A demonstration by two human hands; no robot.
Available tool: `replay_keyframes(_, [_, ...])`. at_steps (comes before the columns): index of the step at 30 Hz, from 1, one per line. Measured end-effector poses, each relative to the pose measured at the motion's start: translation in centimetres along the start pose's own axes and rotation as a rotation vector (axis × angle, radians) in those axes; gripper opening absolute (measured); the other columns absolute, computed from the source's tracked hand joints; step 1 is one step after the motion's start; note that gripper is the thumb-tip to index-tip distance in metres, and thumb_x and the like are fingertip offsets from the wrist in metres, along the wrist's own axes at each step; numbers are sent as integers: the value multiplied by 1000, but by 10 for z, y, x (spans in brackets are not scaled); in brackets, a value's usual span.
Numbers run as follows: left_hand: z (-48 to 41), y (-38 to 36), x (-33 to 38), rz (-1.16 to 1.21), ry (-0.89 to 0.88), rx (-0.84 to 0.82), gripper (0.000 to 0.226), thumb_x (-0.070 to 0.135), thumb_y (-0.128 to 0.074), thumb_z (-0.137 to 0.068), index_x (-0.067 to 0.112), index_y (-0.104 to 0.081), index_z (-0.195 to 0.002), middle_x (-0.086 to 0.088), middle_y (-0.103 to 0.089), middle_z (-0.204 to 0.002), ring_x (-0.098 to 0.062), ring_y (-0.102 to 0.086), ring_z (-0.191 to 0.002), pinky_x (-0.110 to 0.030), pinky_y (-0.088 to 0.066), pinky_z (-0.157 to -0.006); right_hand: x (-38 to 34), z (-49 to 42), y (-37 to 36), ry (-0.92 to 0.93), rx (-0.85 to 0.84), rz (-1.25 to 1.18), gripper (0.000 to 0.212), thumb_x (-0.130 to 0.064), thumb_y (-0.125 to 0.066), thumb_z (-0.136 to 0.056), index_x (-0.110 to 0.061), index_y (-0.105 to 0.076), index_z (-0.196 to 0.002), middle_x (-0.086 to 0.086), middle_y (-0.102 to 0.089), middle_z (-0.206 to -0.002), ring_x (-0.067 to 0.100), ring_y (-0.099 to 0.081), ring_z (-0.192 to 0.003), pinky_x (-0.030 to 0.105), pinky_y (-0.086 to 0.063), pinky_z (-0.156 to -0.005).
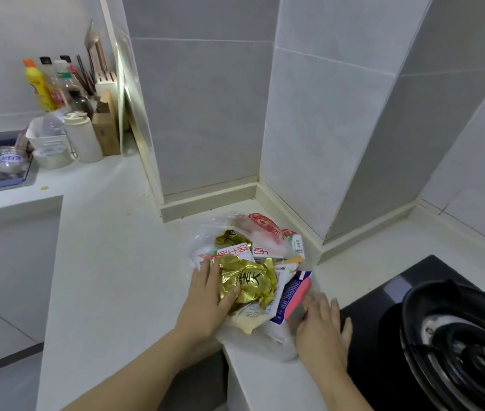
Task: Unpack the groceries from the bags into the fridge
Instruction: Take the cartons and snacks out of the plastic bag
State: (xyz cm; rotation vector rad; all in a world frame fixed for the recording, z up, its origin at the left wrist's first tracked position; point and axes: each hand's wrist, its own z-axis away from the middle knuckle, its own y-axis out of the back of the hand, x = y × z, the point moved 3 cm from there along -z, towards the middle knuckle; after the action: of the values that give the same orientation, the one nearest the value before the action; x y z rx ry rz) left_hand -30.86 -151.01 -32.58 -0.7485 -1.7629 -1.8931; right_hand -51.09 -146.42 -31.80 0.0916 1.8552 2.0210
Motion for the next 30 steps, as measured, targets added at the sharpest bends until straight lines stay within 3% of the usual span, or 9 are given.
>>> replay_keyframes(3, [-6, 8, 0, -13, 12, 67, 72, 49, -41, -94, 21, -7, -150, 2, 0, -159, -14, -6, -145, -30, -15, -116, -4, 6, 11, -11, 251, -246, 58, -6, -39, -91, -18, -25, -146, 6, -8, -158, 20, -3, -145, 41, -4, -116])
replay_keyframes(6, [-3, 8, 13, 62, -1, 67, 75, 41, -56, -89, 21, -16, -148, 4, -12, -155, -16, -23, -140, -29, -25, -110, -21, 16, 26, 271, 458, -341, 53, -13, -35, -82, -16, -46, -133, 10, -44, -143, 24, -31, -135, 34, -11, -112])
replay_keyframes(8, [4, 7, 18, 132, -62, 16, 83, 47, -62, -77, 26, -21, -146, 11, -22, -146, -11, -31, -133, -25, -29, -106, -33, 17, 22, 397, 321, -314, 56, -34, -26, -86, -20, -46, -136, -5, -38, -144, 21, -32, -138, 29, -11, -114])
replay_keyframes(12, [10, 14, 7, 61, -139, -79, 93, 55, -63, -71, 31, -15, -147, 17, -18, -151, -6, -26, -138, -26, -32, -108, -33, 5, 16, 352, 121, -220, 75, -66, -10, -77, -37, -23, -145, -20, -7, -154, 5, 7, -143, 33, 9, -114])
replay_keyframes(15, [14, 22, -4, -171, -94, -93, 95, 49, -64, -80, 30, -2, -150, 15, -3, -157, -9, -30, -138, -25, -36, -102, -24, 0, 22, 310, 68, -246, 59, -50, -41, -93, -33, -21, -146, -13, 0, -157, 9, 13, -143, 34, 5, -116])
replay_keyframes(19, [24, 27, -6, -261, -33, -46, 88, 29, -57, -82, 29, -1, -149, 12, -4, -158, -18, -46, -127, -30, -40, -98, -10, 2, 22, 259, 37, -294, 57, -47, -37, -96, -30, -19, -148, -12, 6, -158, 9, 17, -143, 30, 0, -116])
replay_keyframes(24, [28, 19, -2, -552, 100, 149, 56, 26, -46, -85, 27, -34, -139, 5, -55, -128, -19, -40, -131, -59, -15, -108, -5, 8, 16, 283, 144, -318, 44, -29, -31, -101, -25, -30, -145, -10, -11, -156, 6, 15, -140, 37, -8, -118])
replay_keyframes(27, [18, 21, 6, -275, 190, 105, 42, 20, -34, -93, 30, -38, -134, 5, -63, -114, -19, -50, -118, -44, -23, -108, -8, 11, 14, 274, 264, -327, 33, -13, -42, -97, -16, -60, -125, 0, -44, -143, 17, -26, -140, 40, -23, -113])
replay_keyframes(30, [10, 33, 10, -44, 196, 101, 33, 21, -33, -97, 27, -56, -120, 0, -66, -112, -22, -58, -106, -34, -42, -93, -18, 14, 27, 319, 441, -292, 24, -12, -54, -74, -16, -74, -85, 5, -73, -98, 27, -68, -98, 37, -35, -101])
